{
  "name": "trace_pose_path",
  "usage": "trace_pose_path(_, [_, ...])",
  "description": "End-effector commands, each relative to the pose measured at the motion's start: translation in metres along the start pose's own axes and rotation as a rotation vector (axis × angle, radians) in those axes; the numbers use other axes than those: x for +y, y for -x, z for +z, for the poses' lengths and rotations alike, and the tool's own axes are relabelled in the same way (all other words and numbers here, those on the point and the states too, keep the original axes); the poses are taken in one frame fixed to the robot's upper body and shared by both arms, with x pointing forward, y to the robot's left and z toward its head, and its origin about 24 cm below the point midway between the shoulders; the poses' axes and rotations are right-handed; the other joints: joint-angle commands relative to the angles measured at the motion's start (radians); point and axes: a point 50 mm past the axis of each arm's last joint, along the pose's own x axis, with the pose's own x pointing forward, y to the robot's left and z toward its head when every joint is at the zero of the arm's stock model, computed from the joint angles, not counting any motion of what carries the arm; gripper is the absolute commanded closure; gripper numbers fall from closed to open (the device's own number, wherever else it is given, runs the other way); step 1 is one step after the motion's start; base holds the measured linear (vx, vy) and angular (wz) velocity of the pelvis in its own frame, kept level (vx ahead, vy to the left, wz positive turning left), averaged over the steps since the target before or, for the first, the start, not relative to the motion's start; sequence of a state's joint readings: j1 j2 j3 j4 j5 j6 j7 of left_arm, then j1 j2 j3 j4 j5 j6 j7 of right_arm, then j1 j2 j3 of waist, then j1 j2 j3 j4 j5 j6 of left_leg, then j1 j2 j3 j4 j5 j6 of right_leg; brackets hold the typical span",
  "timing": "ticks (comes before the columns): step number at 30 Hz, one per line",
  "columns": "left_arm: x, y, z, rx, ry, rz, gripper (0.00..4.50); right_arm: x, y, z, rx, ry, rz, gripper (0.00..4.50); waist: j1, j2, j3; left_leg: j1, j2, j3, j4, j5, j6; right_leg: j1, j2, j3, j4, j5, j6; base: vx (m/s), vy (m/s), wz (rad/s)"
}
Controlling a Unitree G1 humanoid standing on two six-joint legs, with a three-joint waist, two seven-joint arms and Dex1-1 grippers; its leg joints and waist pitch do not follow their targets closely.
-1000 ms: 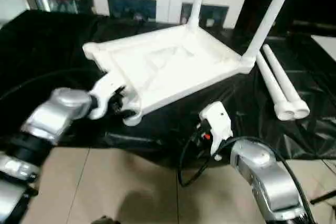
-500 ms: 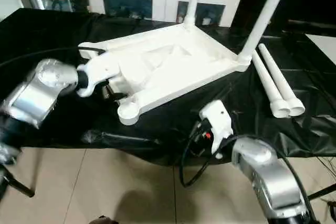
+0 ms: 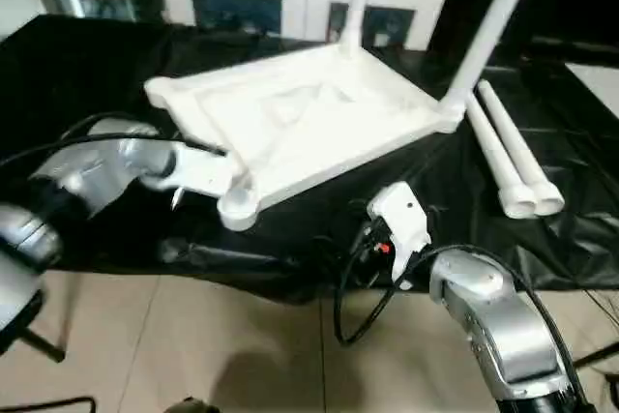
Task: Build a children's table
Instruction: Rotate table base
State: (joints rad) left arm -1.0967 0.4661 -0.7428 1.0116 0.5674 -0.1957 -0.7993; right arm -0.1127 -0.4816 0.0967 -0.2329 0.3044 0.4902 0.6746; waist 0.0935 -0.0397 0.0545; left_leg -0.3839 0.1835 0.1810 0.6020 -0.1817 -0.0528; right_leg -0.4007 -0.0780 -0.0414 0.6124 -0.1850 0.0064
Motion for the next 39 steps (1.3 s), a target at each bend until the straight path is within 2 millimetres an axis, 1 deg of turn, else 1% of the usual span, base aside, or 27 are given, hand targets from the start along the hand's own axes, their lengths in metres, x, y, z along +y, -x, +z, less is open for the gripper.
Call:
trace_pose_path(1, [0.002,-0.002,0.001,0.024,-0.059,-0.003,0.04,0.003,0.003,0.003,-0.001,0.030,0.006,0.30,0.002,0.014,-0.070,0.029,0.046,-0.020,-0.074,-0.194,-0.016,0.051,-0.068,0.039,-0.057,-0.029,-0.223,0.000,0.000,0.00])
trace_pose_path(2, [0.002,-0.003,0.002,0.027,-0.065,-0.008,0.04,0.004,0.004,0.003,0.000,0.031,0.007,0.30,0.002,0.011,-0.070,0.028,0.045,-0.020,-0.074,-0.194,-0.014,0.052,-0.068,0.039,-0.057,-0.027,-0.225,0.000,0.000,0.00])
trace_pose_path(3, [0.002,-0.003,0.002,0.027,-0.065,-0.004,0.04,0.004,0.004,0.003,0.000,0.032,0.008,0.30,0.002,0.016,-0.070,0.028,0.046,-0.020,-0.074,-0.192,-0.014,0.053,-0.068,0.039,-0.056,-0.021,-0.227,0.000,0.000,0.00])
trace_pose_path(4, [0.003,-0.005,0.005,0.006,-0.057,0.003,0.04,0.005,0.005,0.003,-0.001,0.033,0.009,0.30,0.002,0.014,-0.072,0.027,0.046,-0.020,-0.073,-0.186,-0.010,0.054,-0.068,0.039,-0.054,0.000,-0.232,0.000,0.000,0.00])
trace_pose_path(6, [0.008,-0.005,0.011,-0.045,0.012,0.033,0.04,0.005,0.006,0.004,-0.004,0.036,-0.002,0.30,0.003,0.025,-0.074,0.030,0.047,-0.022,-0.072,-0.183,-0.010,0.054,-0.068,0.038,-0.052,0.029,-0.250,0.000,0.000,0.00])
trace_pose_path(7, [0.010,-0.005,0.011,-0.050,0.018,0.046,0.04,0.005,0.006,0.004,-0.005,0.037,-0.007,0.30,0.000,0.022,-0.073,0.027,0.045,-0.020,-0.070,-0.186,-0.007,0.056,-0.067,0.038,-0.053,0.044,-0.260,0.000,0.000,0.00])
trace_pose_path(9, [0.015,-0.001,0.012,-0.103,0.120,0.051,0.04,0.003,0.008,0.005,-0.012,0.031,-0.039,0.30,0.003,0.027,-0.073,0.029,0.045,-0.020,-0.071,-0.190,-0.007,0.055,-0.069,0.038,-0.052,0.038,-0.272,0.000,0.000,0.00])
trace_pose_path(13, [0.020,0.014,-0.006,-0.112,0.208,0.034,0.04,0.007,0.011,0.003,-0.020,0.010,-0.063,0.30,0.001,0.030,-0.068,0.029,0.044,-0.020,-0.073,-0.217,-0.005,0.056,-0.068,0.038,-0.059,-0.025,-0.266,0.000,0.000,0.00])
trace_pose_path(14, [0.019,0.020,-0.012,-0.116,0.218,0.027,0.04,0.010,0.011,0.001,-0.021,0.000,-0.058,0.30,0.003,0.027,-0.066,0.030,0.045,-0.020,-0.075,-0.221,-0.004,0.054,-0.069,0.039,-0.061,-0.049,-0.262,0.000,0.000,0.00])
trace_pose_path(18, [0.013,0.033,-0.023,-0.150,0.245,0.023,0.04,0.016,0.009,-0.002,-0.020,-0.015,-0.037,0.30,-0.004,0.034,-0.062,0.028,0.052,-0.022,-0.080,-0.228,-0.015,0.048,-0.070,0.039,-0.056,-0.075,-0.263,0.000,0.000,0.00])
trace_pose_path(19, [0.008,0.042,-0.027,-0.174,0.274,0.018,0.04,0.018,0.007,-0.003,-0.019,-0.016,-0.035,0.30,-0.006,0.028,-0.061,0.030,0.052,-0.019,-0.082,-0.239,-0.017,0.046,-0.068,0.039,-0.059,-0.091,-0.260,0.000,0.000,0.00])
trace_pose_path(20, [0.005,0.047,-0.028,-0.186,0.290,0.014,0.04,0.018,0.006,-0.004,-0.019,-0.015,-0.036,0.30,-0.007,0.028,-0.062,0.030,0.056,-0.021,-0.084,-0.247,-0.023,0.046,-0.073,0.040,-0.056,-0.111,-0.259,0.000,0.000,0.00])
trace_pose_path(22, [0.000,0.061,-0.028,-0.285,0.374,0.098,0.04,0.015,0.003,0.000,-0.053,-0.013,-0.096,0.30,-0.011,0.037,-0.062,0.031,0.057,-0.020,-0.085,-0.248,-0.036,0.040,-0.073,0.041,-0.052,-0.117,-0.256,0.000,0.000,0.00])
trace_pose_path(24, [0.000,0.074,-0.024,-0.397,0.452,0.237,0.04,0.009,0.002,0.003,-0.089,-0.001,-0.187,0.30,-0.014,0.034,-0.060,0.033,0.052,-0.015,-0.086,-0.257,-0.044,0.033,-0.064,0.039,-0.056,-0.133,-0.248,0.000,0.000,0.00])
trace_pose_path(25, [0.004,0.079,-0.020,-0.472,0.549,0.366,0.04,0.002,0.002,0.006,-0.115,-0.001,-0.288,0.30,-0.012,0.038,-0.061,0.034,0.054,-0.015,-0.086,-0.269,-0.055,0.030,-0.067,0.039,-0.053,-0.144,-0.248,0.000,0.000,0.00])
trace_pose_path(26, [0.005,0.080,-0.019,-0.484,0.566,0.380,0.04,0.001,0.002,0.006,-0.119,-0.004,-0.301,0.30,-0.009,0.037,-0.060,0.039,0.053,-0.012,-0.084,-0.280,-0.060,0.024,-0.063,0.039,-0.056,-0.152,-0.246,0.000,0.000,0.00])
trace_pose_path(27, [0.006,0.082,-0.014,-0.581,0.726,0.492,0.04,-0.006,0.003,0.008,-0.148,-0.032,-0.410,0.30,-0.007,0.031,-0.058,0.036,0.050,-0.012,-0.082,-0.286,-0.064,0.026,-0.065,0.039,-0.054,-0.169,-0.250,0.000,0.000,0.00])
trace_pose_path(28, [0.001,0.082,-0.009,-0.684,0.920,0.605,0.04,-0.013,0.006,0.010,-0.188,-0.078,-0.510,0.30,-0.004,0.027,-0.058,0.039,0.052,-0.010,-0.083,-0.295,-0.064,0.023,-0.065,0.039,-0.060,-0.187,-0.249,0.000,0.000,0.00])
trace_pose_path(29, [-0.011,0.082,-0.005,-0.750,1.042,0.703,0.04,-0.017,0.008,0.011,-0.218,-0.115,-0.583,0.30,-0.003,0.024,-0.055,0.034,0.052,-0.012,-0.083,-0.304,-0.059,0.028,-0.069,0.037,-0.065,-0.219,-0.245,0.000,0.000,0.00])
trace_pose_path(30, [-0.022,0.079,-0.003,-0.778,1.135,0.723,0.04,-0.020,0.009,0.011,-0.229,-0.130,-0.615,0.30,-0.005,0.013,-0.057,0.026,0.052,-0.014,-0.084,-0.286,-0.043,0.037,-0.072,0.036,-0.065,-0.232,-0.227,0.000,0.000,0.00])
trace_pose_path(32, [-0.043,0.069,-0.001,-0.715,1.246,0.751,0.04,-0.022,0.010,0.010,-0.237,-0.153,-0.646,0.30,-0.013,0.010,-0.059,0.022,0.045,-0.010,-0.084,-0.261,-0.021,0.034,-0.060,0.035,-0.070,-0.245,-0.179,0.000,0.000,0.00])
trace_pose_path(33, [-0.058,0.058,0.001,-0.646,1.266,0.766,0.04,-0.023,0.008,0.008,-0.231,-0.169,-0.657,0.30,-0.022,0.011,-0.059,0.016,0.043,-0.011,-0.085,-0.260,-0.018,0.034,-0.056,0.036,-0.076,-0.259,-0.143,0.000,0.000,0.00])
trace_pose_path(34, [-0.067,0.048,0.003,-0.587,1.282,0.766,0.04,-0.024,0.004,0.008,-0.218,-0.162,-0.651,0.30,-0.026,0.011,-0.060,0.013,0.041,-0.013,-0.086,-0.260,-0.020,0.036,-0.055,0.034,-0.077,-0.269,-0.126,0.000,0.000,0.00])
trace_pose_path(35, [-0.067,0.048,0.003,-0.587,1.282,0.766,0.04,-0.024,0.004,0.008,-0.218,-0.162,-0.651,0.30,-0.034,0.012,-0.060,0.021,0.041,-0.012,-0.086,-0.287,-0.027,0.027,-0.050,0.035,-0.084,-0.297,-0.103,0.000,0.000,0.00])
trace_pose_path(36, [-0.073,0.040,0.007,-0.555,1.284,0.739,0.04,-0.026,0.000,0.008,-0.203,-0.153,-0.648,0.30,-0.037,0.013,-0.062,0.023,0.040,-0.013,-0.084,-0.301,-0.034,0.025,-0.049,0.037,-0.087,-0.305,-0.092,0.000,0.000,0.00])
trace_pose_path(38, [-0.074,0.036,0.012,-0.563,1.296,0.707,0.04,-0.027,-0.002,0.008,-0.192,-0.151,-0.649,0.30,-0.040,0.008,-0.060,0.022,0.040,-0.015,-0.086,-0.305,-0.041,0.024,-0.047,0.036,-0.088,-0.301,-0.088,0.000,0.000,0.00])
trace_pose_path(39, [-0.074,0.035,0.017,-0.581,1.315,0.691,0.04,-0.029,-0.004,0.007,-0.176,-0.155,-0.657,0.30,-0.039,0.007,-0.059,0.027,0.043,-0.013,-0.085,-0.314,-0.043,0.019,-0.048,0.038,-0.087,-0.296,-0.092,0.000,0.000,0.00])
